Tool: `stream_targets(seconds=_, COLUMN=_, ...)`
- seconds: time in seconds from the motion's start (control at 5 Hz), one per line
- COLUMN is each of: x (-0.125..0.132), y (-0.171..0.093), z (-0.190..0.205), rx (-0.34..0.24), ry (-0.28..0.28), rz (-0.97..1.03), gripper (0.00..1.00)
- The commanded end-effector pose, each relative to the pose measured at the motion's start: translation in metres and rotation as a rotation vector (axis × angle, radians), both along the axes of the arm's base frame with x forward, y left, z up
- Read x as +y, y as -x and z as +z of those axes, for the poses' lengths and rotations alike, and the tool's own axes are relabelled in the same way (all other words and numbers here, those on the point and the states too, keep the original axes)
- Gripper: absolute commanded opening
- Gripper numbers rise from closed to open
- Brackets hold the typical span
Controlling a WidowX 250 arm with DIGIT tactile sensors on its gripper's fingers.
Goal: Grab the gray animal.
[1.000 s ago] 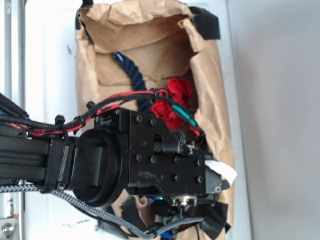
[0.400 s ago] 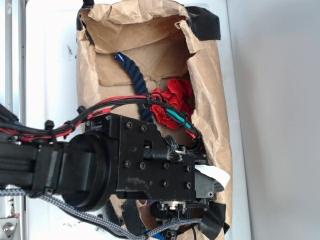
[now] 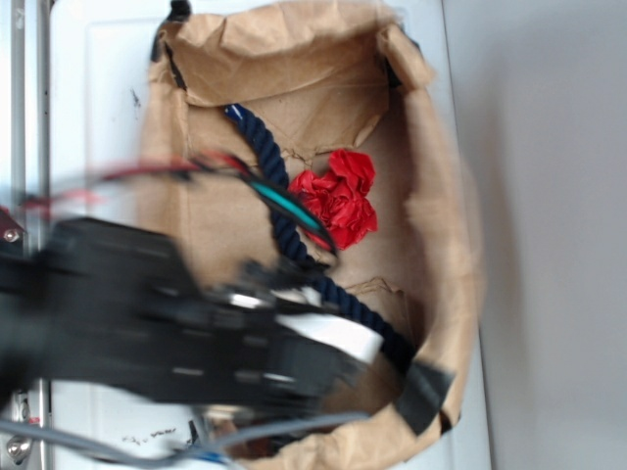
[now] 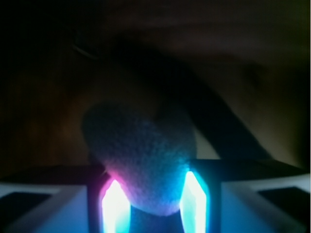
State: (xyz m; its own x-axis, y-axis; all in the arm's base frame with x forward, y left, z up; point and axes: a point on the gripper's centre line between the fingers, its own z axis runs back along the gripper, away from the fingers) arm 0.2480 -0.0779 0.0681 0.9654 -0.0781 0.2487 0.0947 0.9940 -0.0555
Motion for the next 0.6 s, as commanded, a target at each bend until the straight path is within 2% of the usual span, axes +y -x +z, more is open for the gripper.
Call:
stream_targets(seconds=0.0, x=0.016, y=0.056, z=0.096, rx=-0.128, ry=0.109, rz=0.063, gripper=0.0)
stream_targets(seconds=0.2, x=0.026, y=0.059, z=0.114, rx=-0.135, ry=0.142, rz=0.091, gripper=0.0)
stream_targets(seconds=0.4, x=0.033, y=0.057, z=0.123, rx=-0.065, ry=0.11, rz=0.146, gripper=0.0)
